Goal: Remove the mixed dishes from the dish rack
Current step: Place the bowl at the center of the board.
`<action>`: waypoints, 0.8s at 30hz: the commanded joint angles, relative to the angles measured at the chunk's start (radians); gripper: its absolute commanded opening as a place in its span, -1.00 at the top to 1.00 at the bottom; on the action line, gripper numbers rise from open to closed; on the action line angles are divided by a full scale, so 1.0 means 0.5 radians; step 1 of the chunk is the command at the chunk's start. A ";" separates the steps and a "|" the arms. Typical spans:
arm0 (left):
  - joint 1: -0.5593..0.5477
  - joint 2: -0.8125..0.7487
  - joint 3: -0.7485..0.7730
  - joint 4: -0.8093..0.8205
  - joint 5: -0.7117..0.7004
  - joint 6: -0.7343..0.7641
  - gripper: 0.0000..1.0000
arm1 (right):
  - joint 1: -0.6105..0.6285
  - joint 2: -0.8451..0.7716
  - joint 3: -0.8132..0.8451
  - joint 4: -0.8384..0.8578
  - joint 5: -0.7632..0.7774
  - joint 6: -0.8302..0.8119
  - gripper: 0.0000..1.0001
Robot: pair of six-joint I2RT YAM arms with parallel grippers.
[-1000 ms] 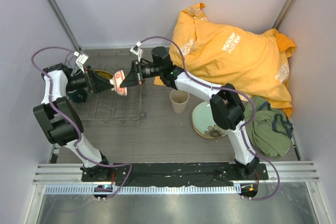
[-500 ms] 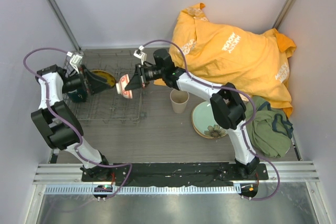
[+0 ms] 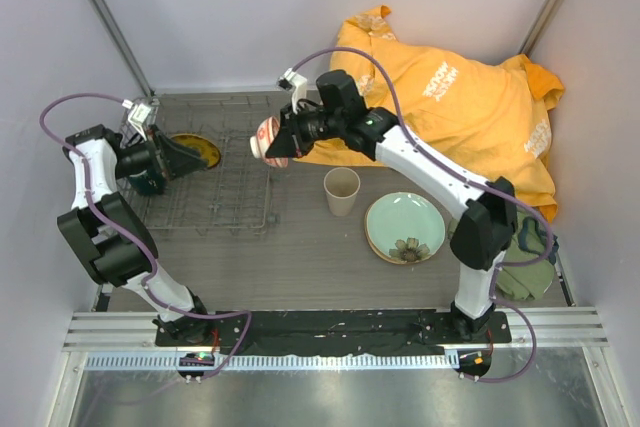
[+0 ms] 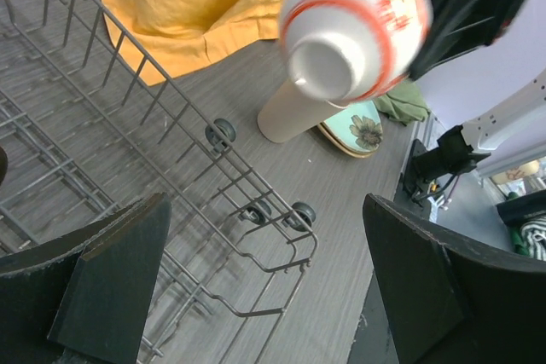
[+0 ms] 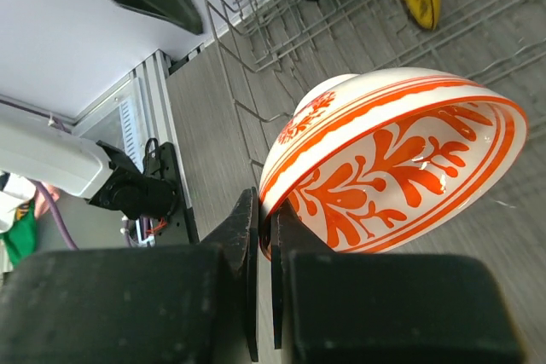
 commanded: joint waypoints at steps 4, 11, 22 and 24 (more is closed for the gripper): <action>0.019 -0.091 0.186 -0.638 0.061 -0.193 -0.99 | 0.004 -0.375 -0.043 -0.130 0.080 -0.300 0.99; 0.019 0.059 0.524 -0.638 0.073 -0.454 -0.99 | 0.004 -0.458 -0.065 -0.180 0.007 -0.349 0.99; 0.019 0.424 1.140 -0.638 0.119 -0.881 -0.99 | 0.001 -0.578 -0.157 -0.183 -0.046 -0.389 0.99; 0.019 0.507 1.305 -0.623 0.083 -0.981 -0.99 | 0.001 -0.593 -0.169 -0.183 -0.055 -0.392 0.99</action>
